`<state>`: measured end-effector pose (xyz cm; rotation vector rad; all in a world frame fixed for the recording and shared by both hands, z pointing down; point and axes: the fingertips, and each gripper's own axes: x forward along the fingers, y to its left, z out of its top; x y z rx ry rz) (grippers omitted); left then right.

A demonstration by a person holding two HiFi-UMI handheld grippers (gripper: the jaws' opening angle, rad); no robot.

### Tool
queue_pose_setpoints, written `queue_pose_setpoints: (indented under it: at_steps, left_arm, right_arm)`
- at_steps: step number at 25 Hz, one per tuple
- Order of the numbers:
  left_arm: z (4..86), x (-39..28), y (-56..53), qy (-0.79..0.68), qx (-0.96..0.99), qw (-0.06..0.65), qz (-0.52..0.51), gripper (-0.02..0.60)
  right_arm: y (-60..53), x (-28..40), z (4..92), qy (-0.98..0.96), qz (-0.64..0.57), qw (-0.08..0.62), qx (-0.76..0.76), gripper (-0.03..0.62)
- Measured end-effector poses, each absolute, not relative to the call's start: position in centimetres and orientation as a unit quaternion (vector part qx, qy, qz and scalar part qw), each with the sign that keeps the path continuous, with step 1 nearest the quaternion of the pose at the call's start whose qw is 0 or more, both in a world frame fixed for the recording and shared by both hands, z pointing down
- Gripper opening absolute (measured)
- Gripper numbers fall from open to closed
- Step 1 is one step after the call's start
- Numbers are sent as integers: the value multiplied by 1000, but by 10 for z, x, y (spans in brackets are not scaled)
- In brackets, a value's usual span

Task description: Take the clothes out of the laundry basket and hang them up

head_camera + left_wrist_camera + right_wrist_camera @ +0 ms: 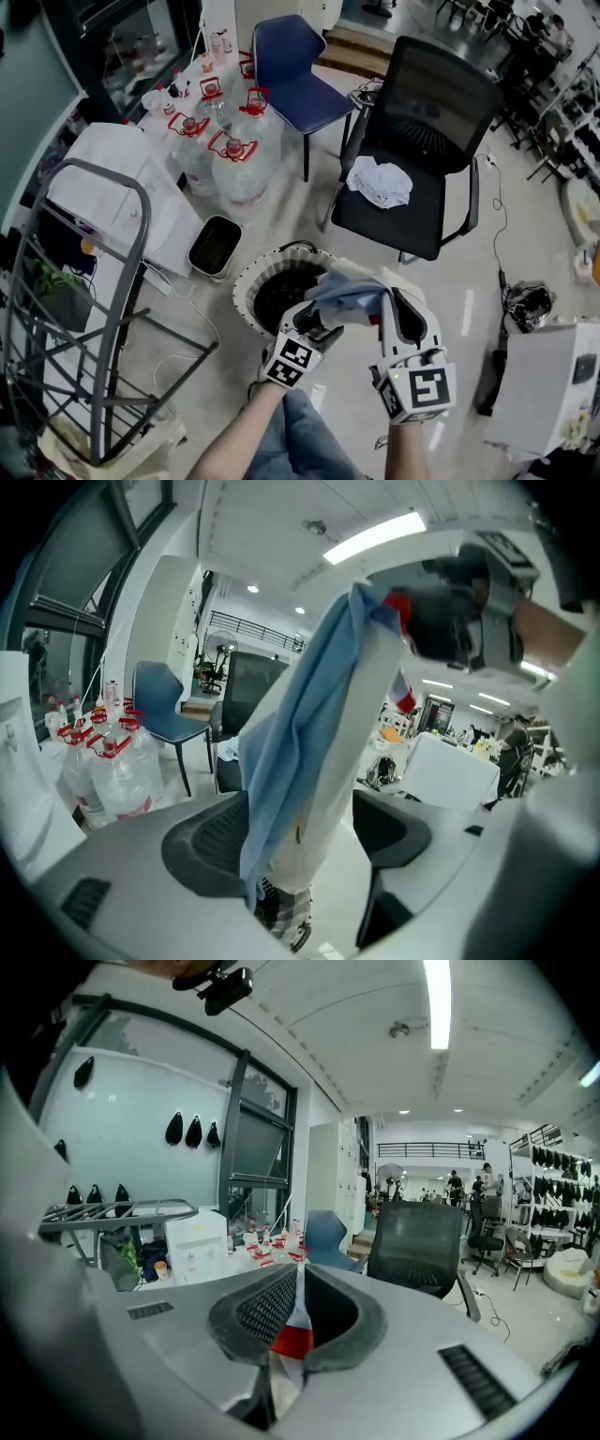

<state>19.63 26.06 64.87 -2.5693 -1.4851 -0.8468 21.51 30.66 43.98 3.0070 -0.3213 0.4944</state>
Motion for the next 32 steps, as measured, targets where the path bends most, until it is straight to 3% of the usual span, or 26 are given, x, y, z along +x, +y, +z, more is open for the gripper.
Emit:
queue_pose_setpoints:
  at_steps: [7,8,10,11,12,23,32]
  left_arm:
    - [676,192,281,-462,-834,78,-293,337]
    - [676,193,283,-462,-833,82,-293,295]
    - [675,195,283,-460,-834,85,-293,118]
    - [675,196,283,-460,-834,81,-293,61]
    - [675,197,284,-461,-834,74,-294,45]
    - [641,222,239,-395,-875,-5,-280,35]
    - [534,242,152,-309,-931,-47,-190,34]
  right_arm:
    - [299,201,419,-113,150,41,981,26]
    - [300,199,417,-110,151,38,982,25]
    - [301,196,416,-107,151,34,982,25]
    - [303,195,414,-106,149,32,983,25]
    - [306,194,414,-104,147,31,983,25]
    - [327,187,404,-87,127,15,988,26]
    - [330,187,420,-65,150,31,986,26]
